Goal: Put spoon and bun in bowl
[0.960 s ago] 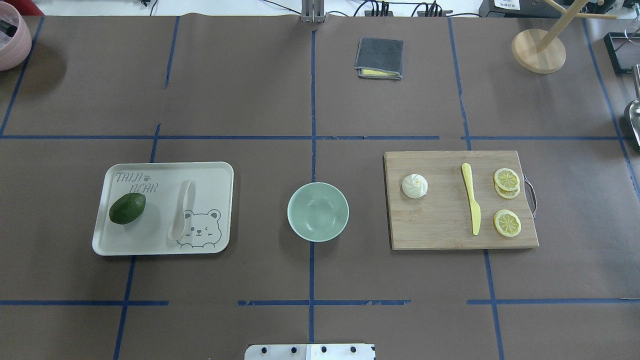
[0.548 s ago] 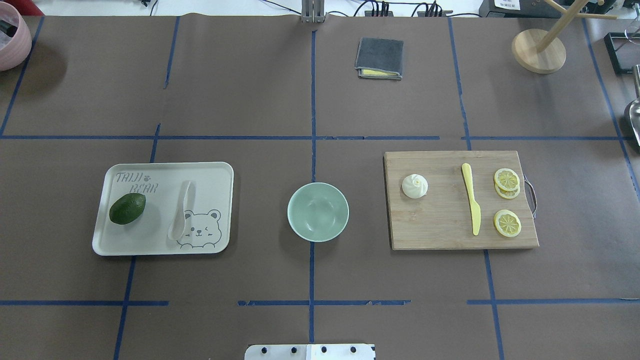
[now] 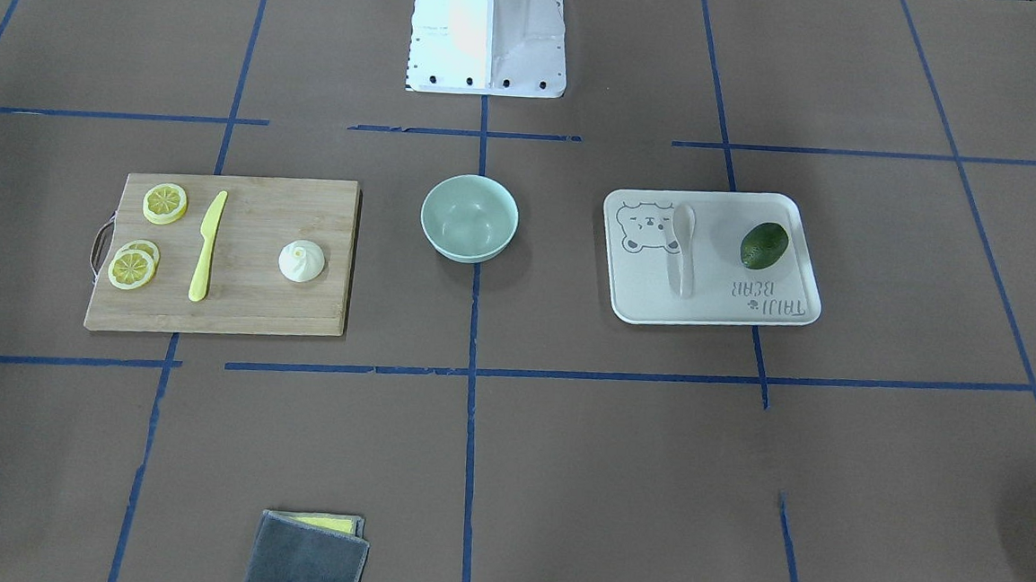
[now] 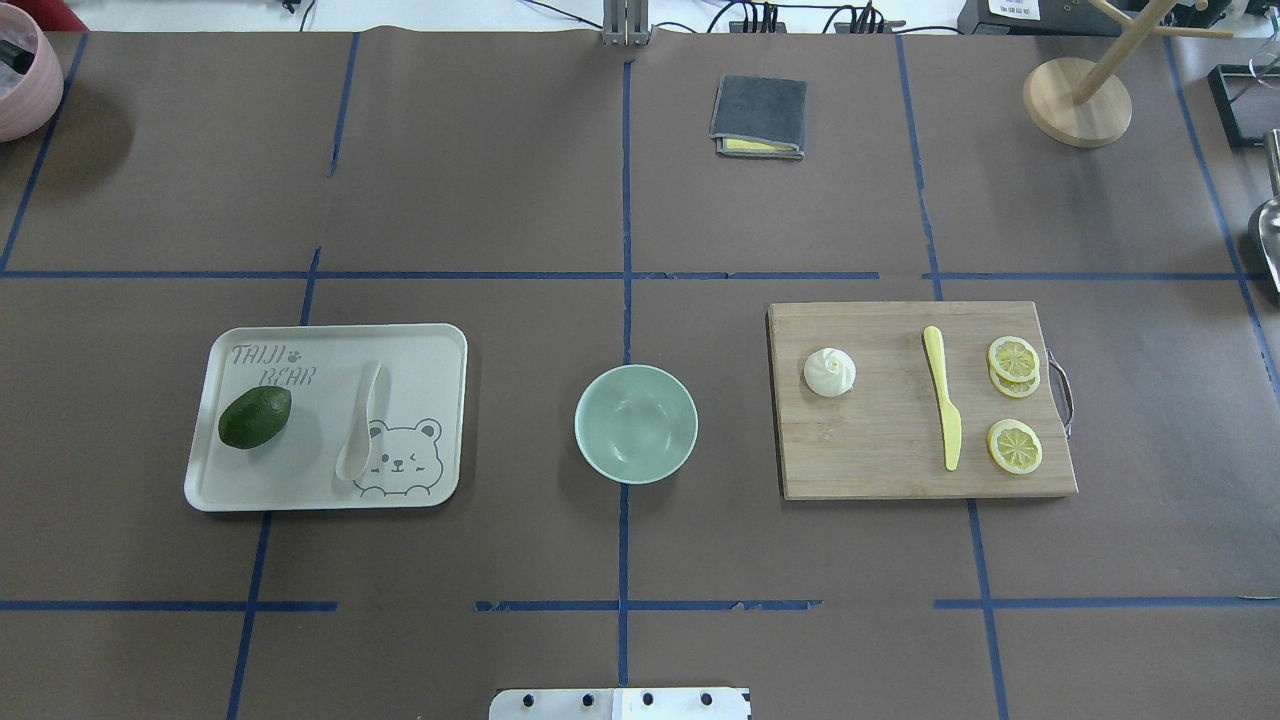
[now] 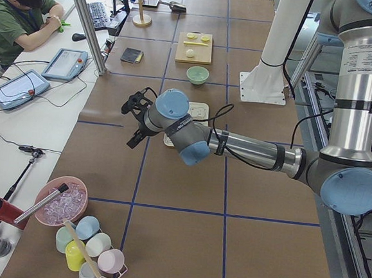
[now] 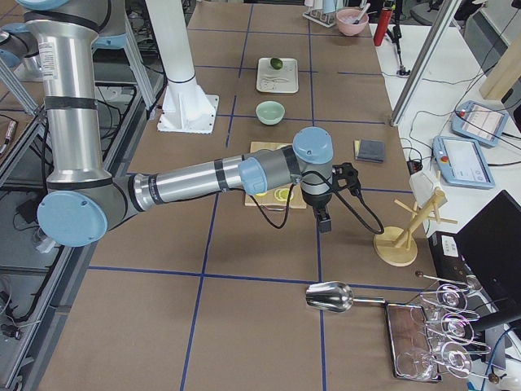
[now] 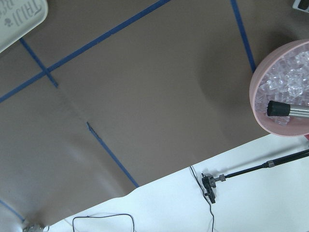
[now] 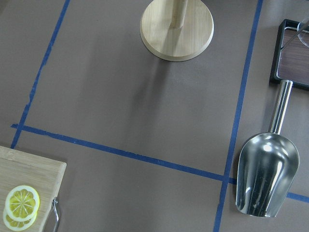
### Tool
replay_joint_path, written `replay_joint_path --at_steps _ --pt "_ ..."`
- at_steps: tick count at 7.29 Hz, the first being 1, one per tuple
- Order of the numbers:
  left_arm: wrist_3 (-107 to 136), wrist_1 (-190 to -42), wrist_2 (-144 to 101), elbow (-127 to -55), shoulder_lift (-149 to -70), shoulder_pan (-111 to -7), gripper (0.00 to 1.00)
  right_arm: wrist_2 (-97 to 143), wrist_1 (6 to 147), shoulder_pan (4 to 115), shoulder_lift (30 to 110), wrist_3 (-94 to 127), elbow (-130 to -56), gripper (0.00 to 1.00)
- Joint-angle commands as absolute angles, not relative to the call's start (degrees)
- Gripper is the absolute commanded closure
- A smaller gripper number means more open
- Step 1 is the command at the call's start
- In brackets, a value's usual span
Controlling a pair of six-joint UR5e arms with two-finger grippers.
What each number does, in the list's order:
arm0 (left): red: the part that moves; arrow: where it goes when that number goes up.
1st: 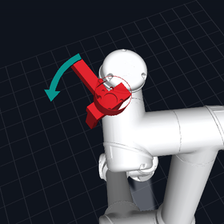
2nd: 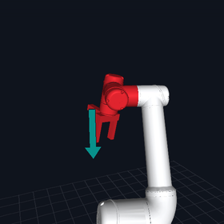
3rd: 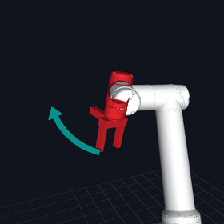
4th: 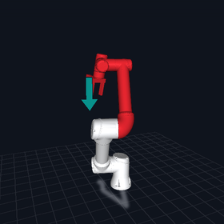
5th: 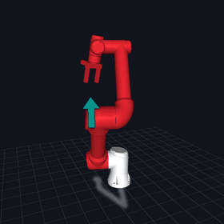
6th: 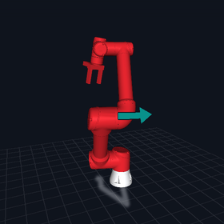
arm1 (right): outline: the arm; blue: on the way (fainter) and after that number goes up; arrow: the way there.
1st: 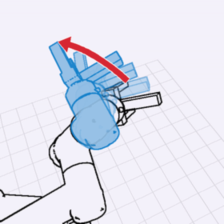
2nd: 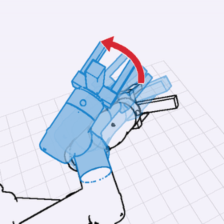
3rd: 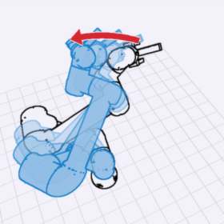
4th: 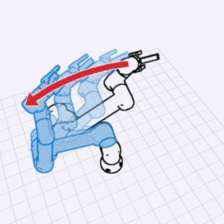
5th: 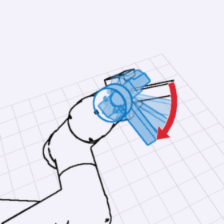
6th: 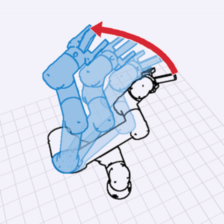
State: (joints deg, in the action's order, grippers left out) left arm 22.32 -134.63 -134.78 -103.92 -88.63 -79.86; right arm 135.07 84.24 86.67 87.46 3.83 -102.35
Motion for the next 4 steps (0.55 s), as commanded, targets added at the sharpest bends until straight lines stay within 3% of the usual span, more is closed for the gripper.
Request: replay_joint_path --at_steps 1,4 --pt "28.7 -134.9 -129.5 -107.8 -88.4 -70.1 0.0 135.2 84.3 86.7 87.8 4.0 -102.2 0.0" --pt "44.4 -132.5 -108.1 -108.0 -89.3 -51.2 0.0 135.3 83.3 86.7 88.7 4.0 -102.6 0.0"
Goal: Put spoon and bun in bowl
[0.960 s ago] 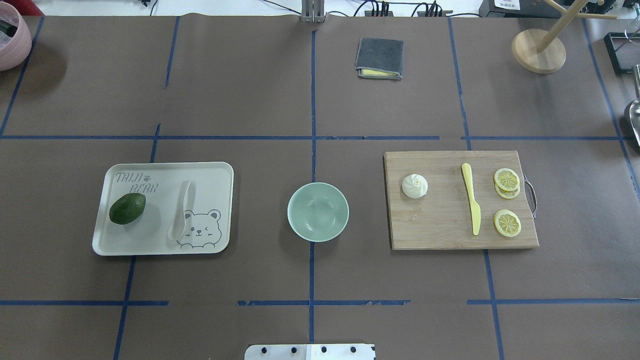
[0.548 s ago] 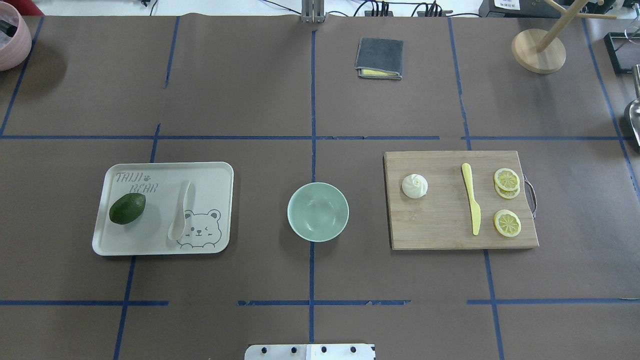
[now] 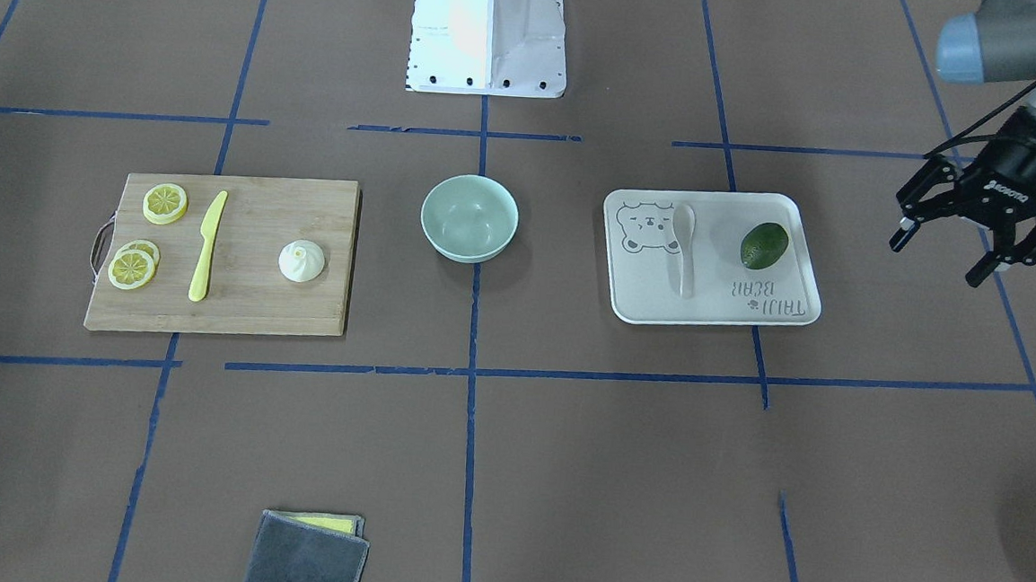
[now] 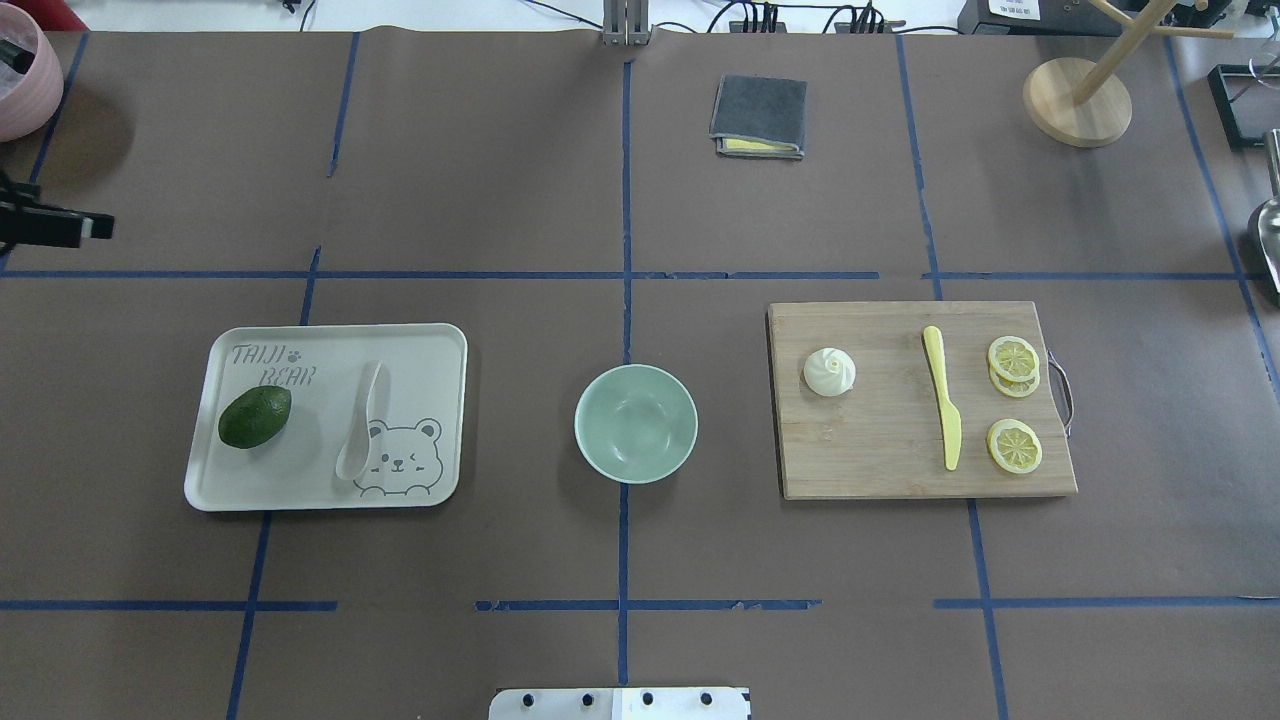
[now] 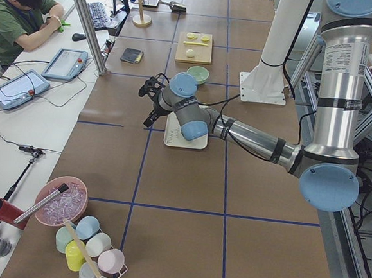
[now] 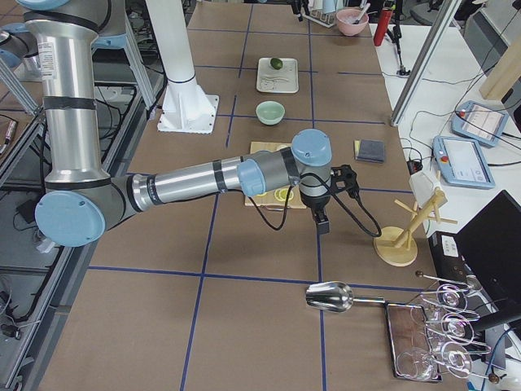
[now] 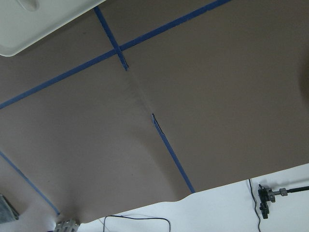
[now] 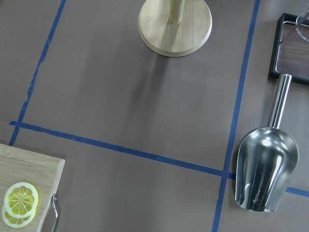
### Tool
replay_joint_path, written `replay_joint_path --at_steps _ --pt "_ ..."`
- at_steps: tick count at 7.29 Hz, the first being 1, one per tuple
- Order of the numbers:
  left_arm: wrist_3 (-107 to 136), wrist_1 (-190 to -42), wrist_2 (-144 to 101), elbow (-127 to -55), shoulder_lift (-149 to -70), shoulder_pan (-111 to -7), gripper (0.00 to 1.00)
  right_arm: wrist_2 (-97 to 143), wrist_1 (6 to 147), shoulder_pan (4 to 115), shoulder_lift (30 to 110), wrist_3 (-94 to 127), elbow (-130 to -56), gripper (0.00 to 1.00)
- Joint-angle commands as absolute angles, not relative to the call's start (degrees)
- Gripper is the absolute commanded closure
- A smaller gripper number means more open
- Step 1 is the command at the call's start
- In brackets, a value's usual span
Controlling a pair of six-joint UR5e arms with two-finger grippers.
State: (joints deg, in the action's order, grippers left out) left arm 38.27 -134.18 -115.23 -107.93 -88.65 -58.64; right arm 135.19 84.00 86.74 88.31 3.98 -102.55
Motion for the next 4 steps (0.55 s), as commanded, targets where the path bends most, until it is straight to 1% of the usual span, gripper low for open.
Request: replay_joint_path --at_steps 1,2,4 --pt "48.0 -127.4 -106.1 -107.9 -92.6 -48.2 0.0 135.3 83.1 86.7 88.7 4.0 -102.2 0.0" --pt "53.8 -123.2 -103.3 -107.2 -96.0 -44.2 0.0 135.3 83.1 86.7 88.8 4.0 -102.4 0.0" --pt "65.0 -121.6 -98.1 -103.9 -100.9 -36.4 0.16 135.3 83.1 86.7 89.0 4.0 -102.4 0.0"
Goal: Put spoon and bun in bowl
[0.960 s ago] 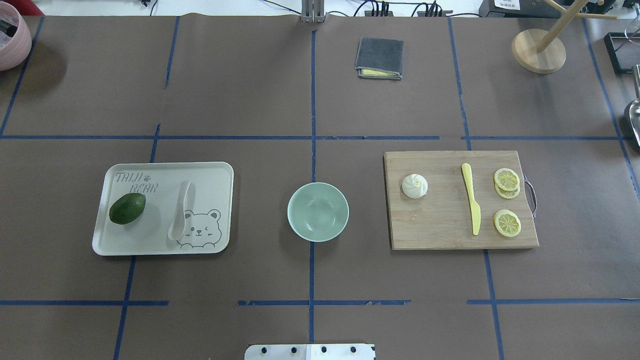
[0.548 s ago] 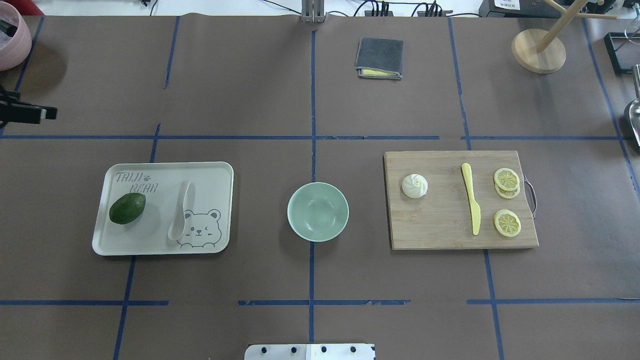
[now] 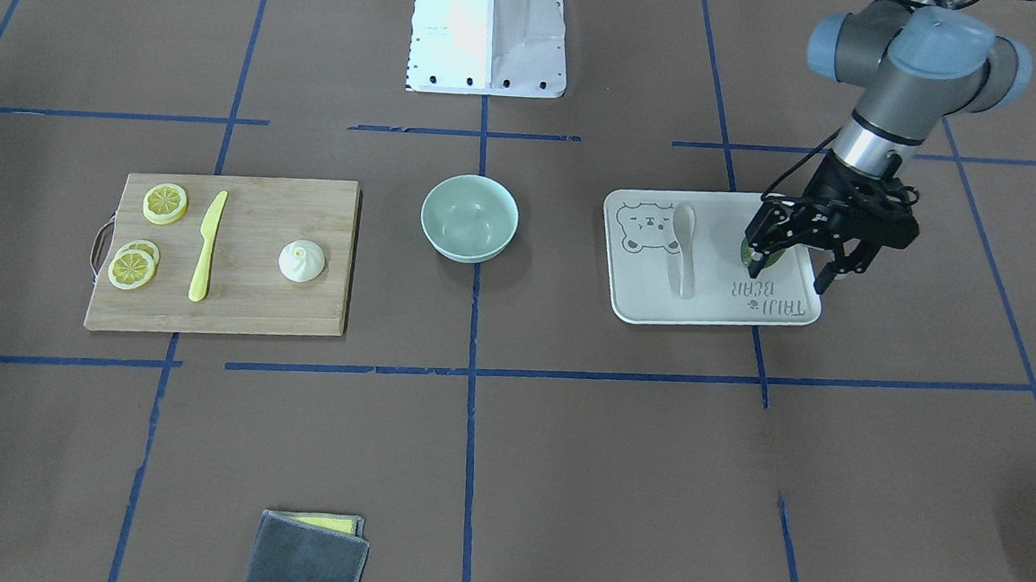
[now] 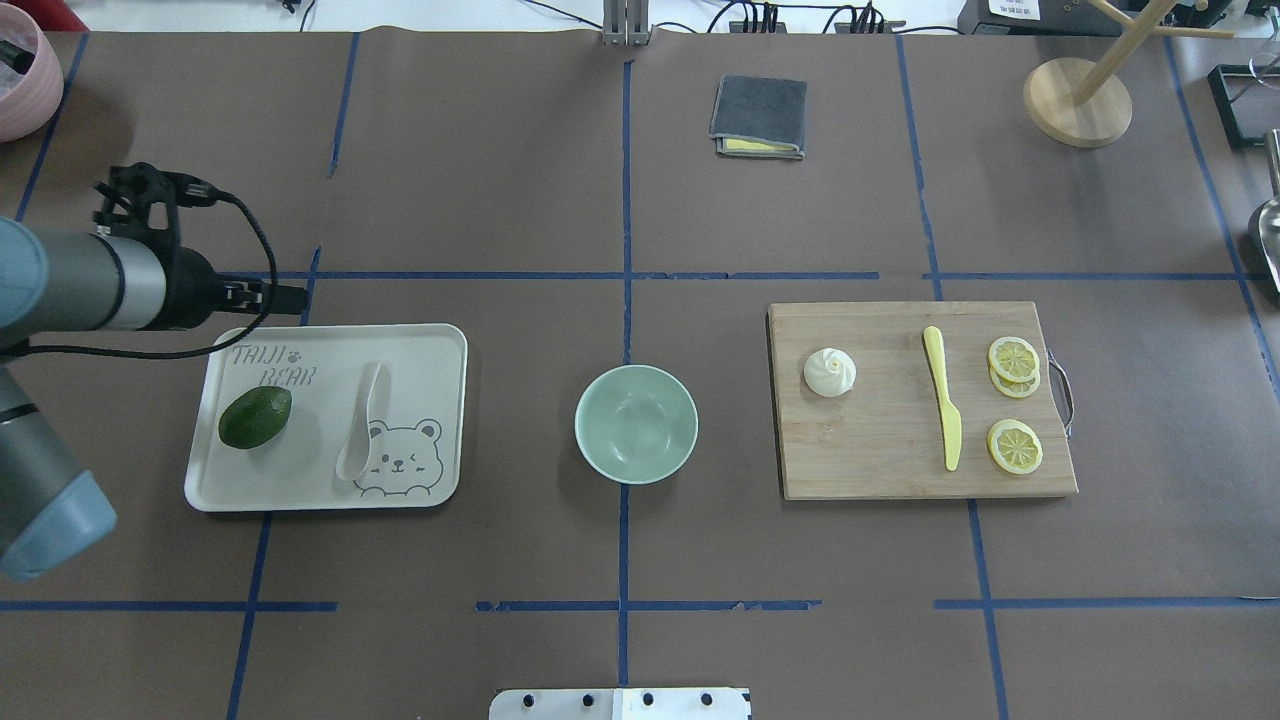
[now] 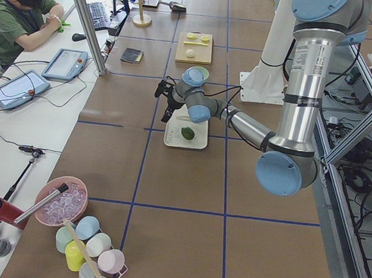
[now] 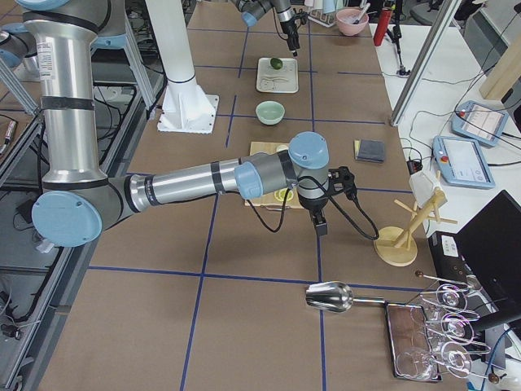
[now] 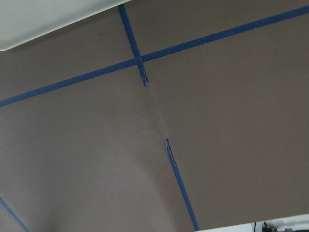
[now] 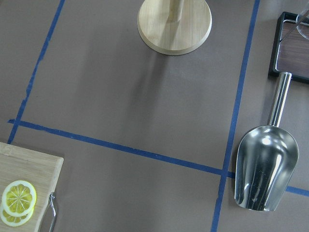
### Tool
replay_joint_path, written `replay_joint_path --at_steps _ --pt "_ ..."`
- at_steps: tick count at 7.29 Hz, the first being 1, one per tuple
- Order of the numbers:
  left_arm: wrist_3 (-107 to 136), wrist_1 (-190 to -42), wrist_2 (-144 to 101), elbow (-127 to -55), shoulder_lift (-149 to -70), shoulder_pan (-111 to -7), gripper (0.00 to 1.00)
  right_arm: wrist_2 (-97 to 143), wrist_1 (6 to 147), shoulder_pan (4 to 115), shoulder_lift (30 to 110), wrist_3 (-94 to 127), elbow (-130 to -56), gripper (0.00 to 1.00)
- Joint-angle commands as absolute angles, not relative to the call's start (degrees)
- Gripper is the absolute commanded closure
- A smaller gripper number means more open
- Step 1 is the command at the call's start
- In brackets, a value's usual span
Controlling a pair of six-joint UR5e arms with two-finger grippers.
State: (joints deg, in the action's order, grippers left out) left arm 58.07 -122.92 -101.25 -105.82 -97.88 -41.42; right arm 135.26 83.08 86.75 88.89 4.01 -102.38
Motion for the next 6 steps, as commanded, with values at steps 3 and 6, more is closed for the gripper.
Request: replay_joint_path --at_steps 3,6 --pt "66.4 -121.6 -96.4 -101.9 -102.1 -33.0 0.21 135.3 83.1 86.7 89.0 4.0 -102.3 0.0" --pt "66.4 -121.6 -96.4 -100.7 -101.9 -31.6 0.28 135.3 83.1 86.7 89.0 4.0 -102.2 0.0"
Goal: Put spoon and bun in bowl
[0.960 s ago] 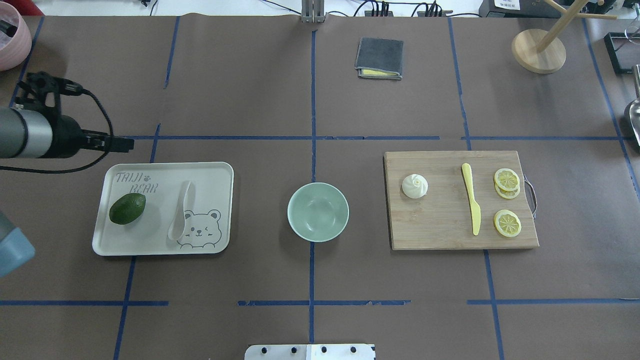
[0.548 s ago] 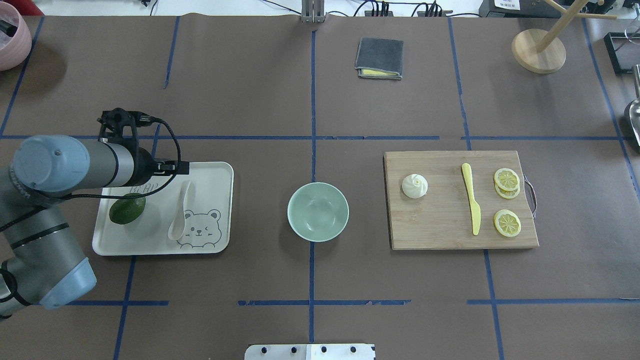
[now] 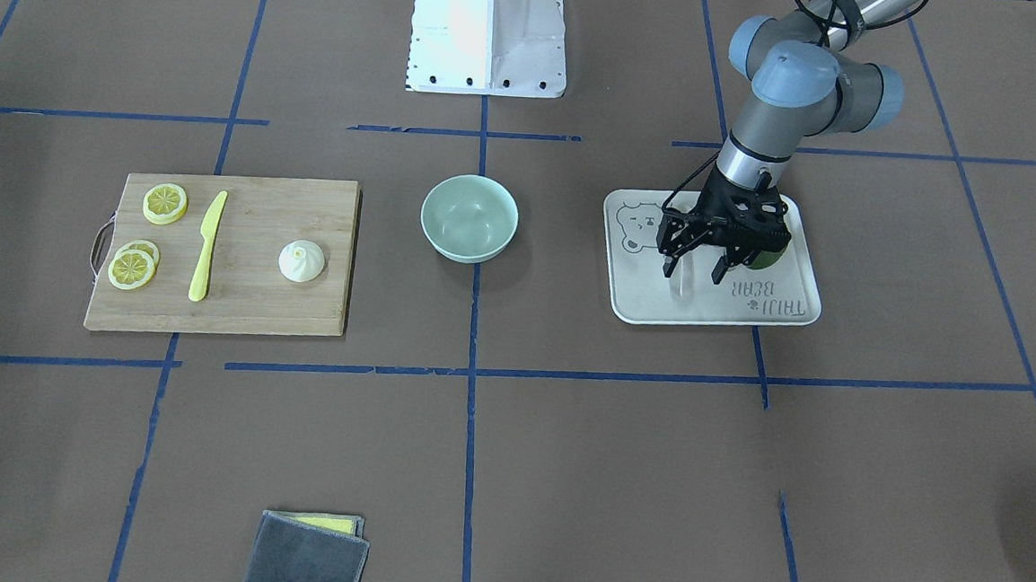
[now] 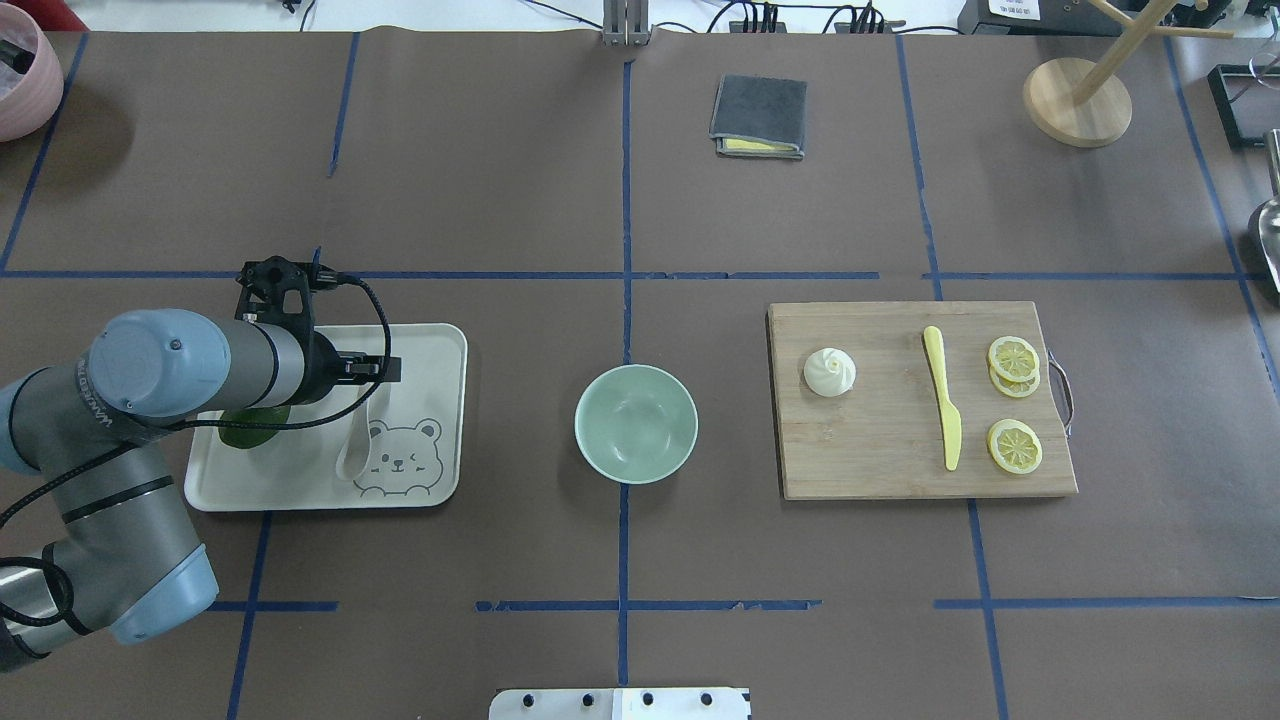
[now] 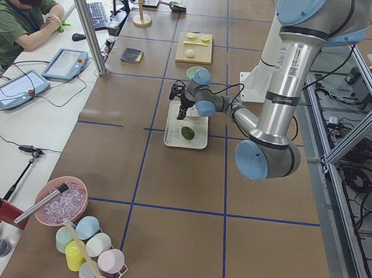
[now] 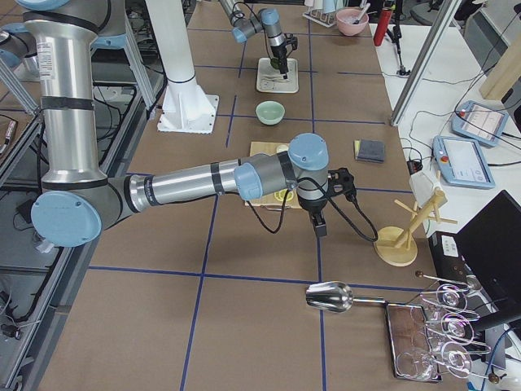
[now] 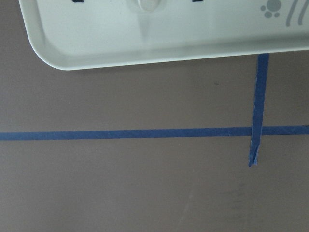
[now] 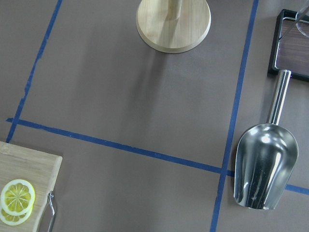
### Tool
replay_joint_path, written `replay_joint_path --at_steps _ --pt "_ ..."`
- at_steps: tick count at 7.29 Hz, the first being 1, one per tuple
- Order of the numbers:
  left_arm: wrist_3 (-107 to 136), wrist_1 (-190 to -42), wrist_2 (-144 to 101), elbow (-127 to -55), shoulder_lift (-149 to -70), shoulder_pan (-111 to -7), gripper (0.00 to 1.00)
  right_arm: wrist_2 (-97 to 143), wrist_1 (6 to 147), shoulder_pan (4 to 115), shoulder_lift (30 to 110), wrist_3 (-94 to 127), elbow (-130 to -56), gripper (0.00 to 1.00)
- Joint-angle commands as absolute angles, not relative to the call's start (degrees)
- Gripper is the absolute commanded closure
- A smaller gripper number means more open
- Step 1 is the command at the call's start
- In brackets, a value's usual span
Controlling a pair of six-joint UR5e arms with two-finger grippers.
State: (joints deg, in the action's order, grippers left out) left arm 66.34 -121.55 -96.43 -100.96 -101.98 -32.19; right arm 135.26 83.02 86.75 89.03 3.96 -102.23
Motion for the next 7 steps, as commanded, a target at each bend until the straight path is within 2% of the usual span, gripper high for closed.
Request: replay_joint_path --at_steps 1,3,4,6,7 --pt "66.4 -121.6 -96.4 -100.5 -101.9 -31.3 0.29 135.3 83.1 86.7 89.0 4.0 -102.1 0.0" --pt "66.4 -121.6 -96.4 -100.4 -101.7 -30.6 0.37 135.3 83.1 86.7 89.0 4.0 -102.2 0.0" --pt "66.4 -121.6 -96.3 -100.4 -101.7 -30.6 0.47 135.3 83.0 86.7 89.0 4.0 -102.2 0.0" --pt "66.9 -121.5 -96.3 -100.4 -101.5 -30.6 1.0 135.3 83.1 86.7 89.0 4.0 -102.2 0.0" --pt "66.9 -121.6 -96.0 -100.5 -101.5 -30.5 1.0 135.3 83.1 86.7 89.1 4.0 -102.2 0.0"
